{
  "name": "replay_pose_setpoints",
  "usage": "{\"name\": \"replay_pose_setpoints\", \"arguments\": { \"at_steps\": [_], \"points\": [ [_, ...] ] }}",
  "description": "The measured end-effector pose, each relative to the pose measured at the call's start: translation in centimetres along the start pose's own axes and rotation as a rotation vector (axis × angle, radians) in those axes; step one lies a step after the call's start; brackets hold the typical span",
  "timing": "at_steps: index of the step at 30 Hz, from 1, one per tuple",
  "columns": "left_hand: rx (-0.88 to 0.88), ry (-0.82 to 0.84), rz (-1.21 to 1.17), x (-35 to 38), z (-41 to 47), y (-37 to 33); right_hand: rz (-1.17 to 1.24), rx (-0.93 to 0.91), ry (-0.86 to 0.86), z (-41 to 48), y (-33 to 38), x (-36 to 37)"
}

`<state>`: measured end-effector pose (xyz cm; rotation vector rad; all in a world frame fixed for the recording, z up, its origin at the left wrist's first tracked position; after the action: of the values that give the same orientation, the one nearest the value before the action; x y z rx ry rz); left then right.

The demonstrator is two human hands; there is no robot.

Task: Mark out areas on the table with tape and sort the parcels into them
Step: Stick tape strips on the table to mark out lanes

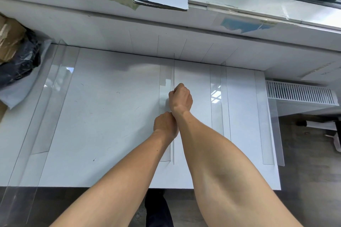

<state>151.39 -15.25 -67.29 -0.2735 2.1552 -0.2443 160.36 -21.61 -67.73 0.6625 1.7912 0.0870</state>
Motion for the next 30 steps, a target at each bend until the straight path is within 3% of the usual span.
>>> {"name": "replay_pose_setpoints", "arguments": {
  "at_steps": [22, 30],
  "points": [
    [-0.034, -0.003, 0.106, -0.3, 0.1, 1.1, 0.060, 0.038, -0.002, -0.2, 0.1, 0.5],
    [-0.109, -0.087, -0.015, -2.2, 1.5, 4.2, 0.094, 0.079, -0.006, -0.7, -0.2, 0.1]
  ]
}}
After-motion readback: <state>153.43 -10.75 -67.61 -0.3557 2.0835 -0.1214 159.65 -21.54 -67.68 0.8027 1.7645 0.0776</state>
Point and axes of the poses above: each hand's wrist, its own z-axis towards the middle knuckle, its own x-axis out of the palm, y = z × x, the point moved 8 cm from there along z, towards the middle knuckle
